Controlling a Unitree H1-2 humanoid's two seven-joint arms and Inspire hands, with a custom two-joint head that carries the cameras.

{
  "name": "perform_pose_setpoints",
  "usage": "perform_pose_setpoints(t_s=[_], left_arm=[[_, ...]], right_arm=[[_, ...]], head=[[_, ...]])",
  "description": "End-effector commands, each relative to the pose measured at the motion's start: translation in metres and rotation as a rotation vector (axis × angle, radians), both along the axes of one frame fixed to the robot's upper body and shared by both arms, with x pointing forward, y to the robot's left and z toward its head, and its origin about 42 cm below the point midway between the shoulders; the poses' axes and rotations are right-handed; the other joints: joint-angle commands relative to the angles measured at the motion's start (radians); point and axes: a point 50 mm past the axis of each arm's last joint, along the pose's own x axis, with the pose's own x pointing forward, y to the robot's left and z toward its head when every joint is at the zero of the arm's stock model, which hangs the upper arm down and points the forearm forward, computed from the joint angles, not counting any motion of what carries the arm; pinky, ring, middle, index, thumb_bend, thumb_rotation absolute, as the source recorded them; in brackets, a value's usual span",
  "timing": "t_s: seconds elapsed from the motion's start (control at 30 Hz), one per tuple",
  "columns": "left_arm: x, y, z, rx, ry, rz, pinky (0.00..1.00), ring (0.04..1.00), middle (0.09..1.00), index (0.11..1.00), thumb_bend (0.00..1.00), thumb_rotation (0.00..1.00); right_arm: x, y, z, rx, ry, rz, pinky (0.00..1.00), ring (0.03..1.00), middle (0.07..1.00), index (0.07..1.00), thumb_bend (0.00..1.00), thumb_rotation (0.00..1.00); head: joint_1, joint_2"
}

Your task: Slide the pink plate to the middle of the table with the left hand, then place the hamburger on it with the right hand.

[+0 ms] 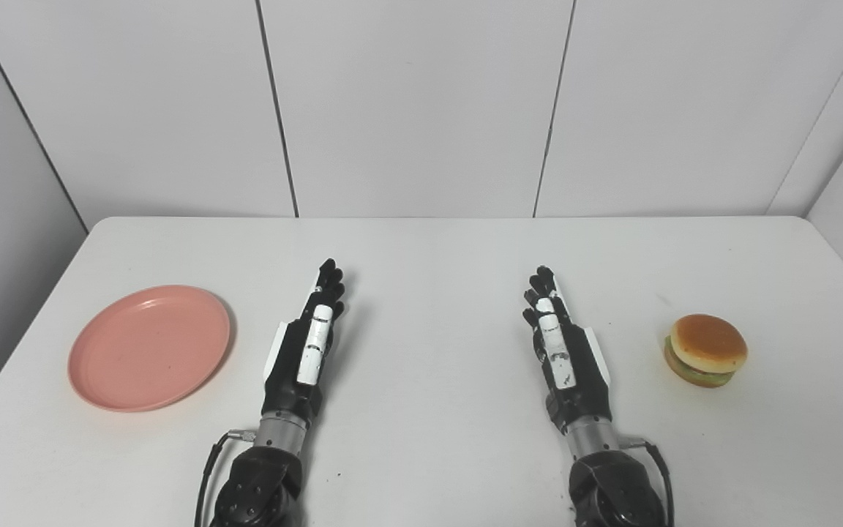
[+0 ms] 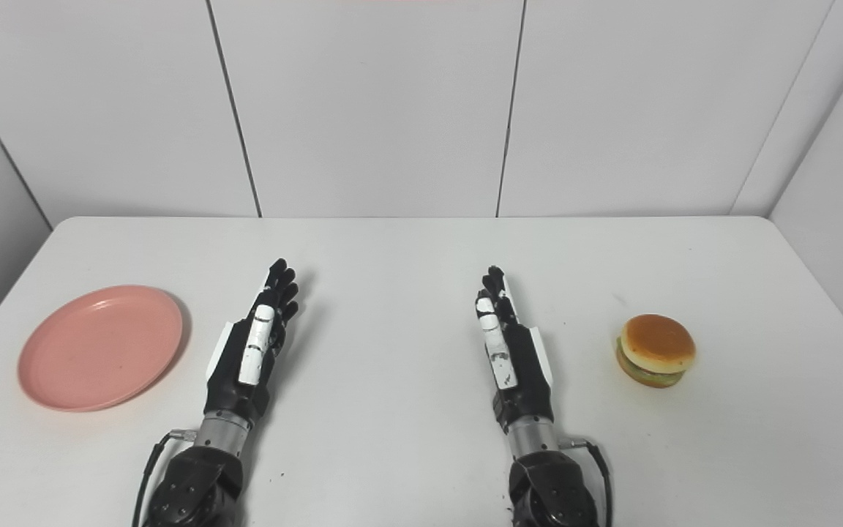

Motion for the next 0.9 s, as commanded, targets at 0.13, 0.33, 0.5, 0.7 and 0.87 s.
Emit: perform_pose_setpoints(t_s=[0.13, 0.33, 0.5, 0.7, 0.87], left_arm=[[-0.031, 0.017, -0.055, 0.032, 0.164, 0.019, 1.0, 1.0, 1.0, 1.0, 0.53, 1.0], [-0.03, 0.018, -0.055, 0.031, 0.169, 0.021, 1.0, 1.0, 1.0, 1.0, 0.54, 1.0], [-0.03, 0.018, -0.055, 0.033, 0.163, 0.018, 1.0, 1.0, 1.0, 1.0, 0.54, 1.0], [-0.029, 0.018, -0.055, 0.036, 0.168, 0.021, 1.0, 1.0, 1.0, 1.0, 0.54, 1.0], [-0.032, 0.007, -0.056, 0.006, 0.181, 0.019, 1.0, 1.0, 1.0, 1.0, 0.56, 1.0]], right_arm=[[-0.011, -0.005, -0.016, 0.003, 0.026, -0.009, 1.0, 1.0, 1.0, 1.0, 0.55, 0.91], [-0.011, -0.004, -0.017, -0.003, 0.024, -0.009, 1.0, 1.0, 1.0, 1.0, 0.54, 0.93], [-0.01, -0.004, -0.017, 0.0, 0.028, -0.004, 1.0, 1.0, 1.0, 1.0, 0.54, 0.9], [-0.008, -0.006, -0.016, 0.006, 0.021, 0.006, 1.0, 1.0, 1.0, 1.0, 0.55, 0.91], [-0.01, -0.016, -0.018, -0.015, 0.026, 0.004, 1.0, 1.0, 1.0, 1.0, 0.56, 0.9]], head=[[-0.001, 0.002], [-0.004, 0.005], [-0.005, 0.006], [0.011, 0.004], [0.111, -0.017]])
